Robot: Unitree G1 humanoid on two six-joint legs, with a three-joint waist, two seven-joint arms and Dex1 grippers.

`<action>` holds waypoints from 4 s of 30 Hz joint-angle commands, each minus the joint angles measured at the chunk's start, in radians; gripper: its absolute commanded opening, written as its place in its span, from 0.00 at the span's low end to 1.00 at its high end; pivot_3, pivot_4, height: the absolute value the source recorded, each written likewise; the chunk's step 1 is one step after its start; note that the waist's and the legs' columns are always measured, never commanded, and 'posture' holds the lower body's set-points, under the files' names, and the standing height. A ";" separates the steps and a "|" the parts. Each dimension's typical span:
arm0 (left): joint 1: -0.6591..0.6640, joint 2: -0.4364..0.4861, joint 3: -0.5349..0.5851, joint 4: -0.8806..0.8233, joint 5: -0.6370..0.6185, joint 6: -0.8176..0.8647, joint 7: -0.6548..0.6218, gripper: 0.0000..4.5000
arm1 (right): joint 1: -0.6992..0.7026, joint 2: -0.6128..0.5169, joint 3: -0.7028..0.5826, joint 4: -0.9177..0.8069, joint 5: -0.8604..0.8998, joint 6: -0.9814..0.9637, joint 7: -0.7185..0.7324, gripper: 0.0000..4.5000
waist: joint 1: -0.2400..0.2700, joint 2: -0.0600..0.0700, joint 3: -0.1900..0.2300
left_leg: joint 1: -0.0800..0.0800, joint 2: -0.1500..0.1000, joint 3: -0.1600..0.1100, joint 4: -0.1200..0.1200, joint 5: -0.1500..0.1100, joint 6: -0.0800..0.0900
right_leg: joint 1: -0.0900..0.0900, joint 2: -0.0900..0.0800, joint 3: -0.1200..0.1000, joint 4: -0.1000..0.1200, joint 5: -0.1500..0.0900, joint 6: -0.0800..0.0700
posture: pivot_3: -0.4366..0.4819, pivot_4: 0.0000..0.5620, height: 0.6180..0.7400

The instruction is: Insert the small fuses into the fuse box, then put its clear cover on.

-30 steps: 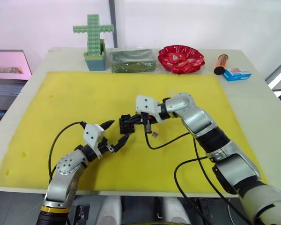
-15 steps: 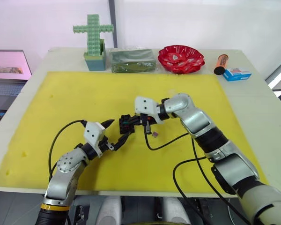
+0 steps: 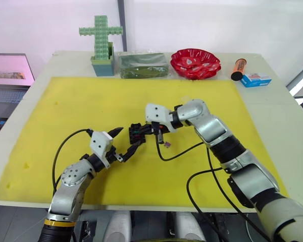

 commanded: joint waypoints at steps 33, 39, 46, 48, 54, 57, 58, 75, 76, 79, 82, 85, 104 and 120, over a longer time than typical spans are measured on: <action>-0.019 0.003 0.003 -0.003 -0.007 -0.021 -0.018 1.00 | -0.029 0.005 -0.087 -0.039 0.080 0.057 0.027 0.36 | -0.001 0.000 0.000 | 0.000 0.000 0.000 -0.001 0.000 0.000 | 0.000 0.000 0.000 0.000 0.000 0.000 | 0.48 0.27 1.00; -0.025 0.000 0.002 -0.003 -0.006 -0.023 -0.020 1.00 | -0.020 0.011 -0.104 -0.060 0.098 0.086 0.010 0.32 | -0.001 0.000 0.000 | 0.000 0.000 0.000 -0.001 0.000 0.000 | 0.000 0.000 0.000 0.000 0.000 0.000 | 0.48 0.27 1.00; -0.032 0.004 0.003 -0.003 -0.005 -0.021 -0.022 1.00 | 0.006 0.023 -0.090 -0.079 0.094 0.100 -0.006 0.01 | -0.001 0.000 0.000 | 0.000 0.000 0.000 -0.001 0.000 0.000 | 0.000 0.000 0.000 0.000 0.000 0.000 | 0.48 0.27 1.00; -0.032 0.005 0.002 -0.003 -0.005 -0.021 -0.022 1.00 | 0.011 0.024 -0.083 -0.080 0.089 0.100 -0.005 0.01 | -0.001 0.000 0.000 | 0.000 0.000 0.000 -0.001 0.000 0.000 | 0.000 0.000 0.000 -0.001 0.000 0.000 | 0.48 0.27 1.00; -0.028 0.005 0.002 -0.008 -0.004 -0.020 -0.020 1.00 | 0.017 0.028 -0.064 -0.074 0.076 0.095 -0.008 0.01 | -0.002 0.000 0.000 | 0.000 0.000 0.000 -0.001 0.000 0.000 | -0.001 0.000 0.000 -0.001 0.000 0.000 | 0.48 0.27 1.00; -0.026 0.005 0.001 -0.010 -0.003 -0.019 -0.019 1.00 | 0.018 0.024 -0.050 -0.068 0.066 0.083 -0.011 0.01 | -0.002 0.000 0.000 | 0.000 0.000 0.000 -0.001 0.000 0.000 | -0.001 0.000 0.000 -0.001 0.000 0.000 | 0.48 0.27 1.00; -0.026 0.004 0.001 -0.011 -0.003 -0.019 -0.019 1.00 | 0.017 0.025 -0.050 -0.064 0.066 0.084 -0.016 0.01 | -0.002 0.000 0.000 | 0.000 0.000 0.000 -0.001 0.000 0.000 | -0.001 0.000 0.000 -0.001 0.000 0.000 | 0.48 0.27 1.00; -0.025 0.003 0.000 -0.012 -0.002 -0.016 -0.014 1.00 | 0.041 0.017 -0.030 -0.082 0.058 0.101 -0.005 0.01 | -0.001 0.000 0.000 | 0.000 0.000 0.000 -0.001 0.000 0.000 | 0.000 0.000 0.000 -0.001 0.000 0.000 | 0.48 0.27 1.00; -0.025 0.002 -0.001 -0.012 -0.001 -0.016 -0.014 1.00 | 0.042 0.016 -0.030 -0.083 0.057 0.101 -0.006 0.01 | -0.001 0.000 0.000 | 0.000 0.000 0.000 -0.001 0.000 0.000 | 0.000 0.000 0.000 -0.001 0.000 0.000 | 0.48 0.27 1.00; -0.025 0.002 -0.001 -0.011 -0.001 -0.017 -0.014 1.00 | 0.044 0.015 -0.030 -0.085 0.055 0.104 -0.006 0.01 | -0.001 0.000 0.000 | 0.000 0.000 0.000 -0.001 0.000 0.000 | 0.000 0.000 0.000 -0.001 0.000 0.000 | 0.48 0.27 1.00; -0.025 0.002 0.000 -0.010 -0.001 -0.018 -0.014 1.00 | 0.048 0.014 -0.028 -0.088 0.054 0.107 -0.006 0.01 | -0.002 0.000 0.000 | 0.000 0.000 0.000 -0.001 0.000 0.000 | 0.000 0.000 0.000 -0.001 0.000 0.000 | 0.48 0.27 1.00; -0.025 0.004 0.001 -0.010 -0.001 -0.018 -0.015 1.00 | 0.051 0.015 -0.027 -0.077 0.046 0.105 -0.016 0.01 | -0.001 0.000 0.000 | 0.000 0.000 0.000 -0.001 0.000 0.000 | 0.000 0.000 0.000 -0.001 -0.001 -0.003 | 0.48 0.27 1.00; -0.025 0.003 0.001 -0.011 0.001 -0.016 -0.011 1.00 | 0.077 0.003 0.028 0.021 0.002 0.089 -0.017 0.01 | -0.001 0.000 -0.002 | 0.001 0.000 0.000 -0.001 0.000 0.000 | 0.001 0.000 0.000 -0.001 -0.002 -0.003 | 0.48 0.27 1.00; -0.025 0.006 -0.003 -0.012 0.001 -0.015 -0.011 1.00 | 0.087 -0.010 0.022 0.050 -0.015 0.088 -0.036 0.01 | 0.001 0.001 -0.003 | 0.002 0.000 0.000 -0.001 0.000 0.000 | 0.002 0.000 0.000 -0.001 -0.002 -0.003 | 0.48 0.27 1.00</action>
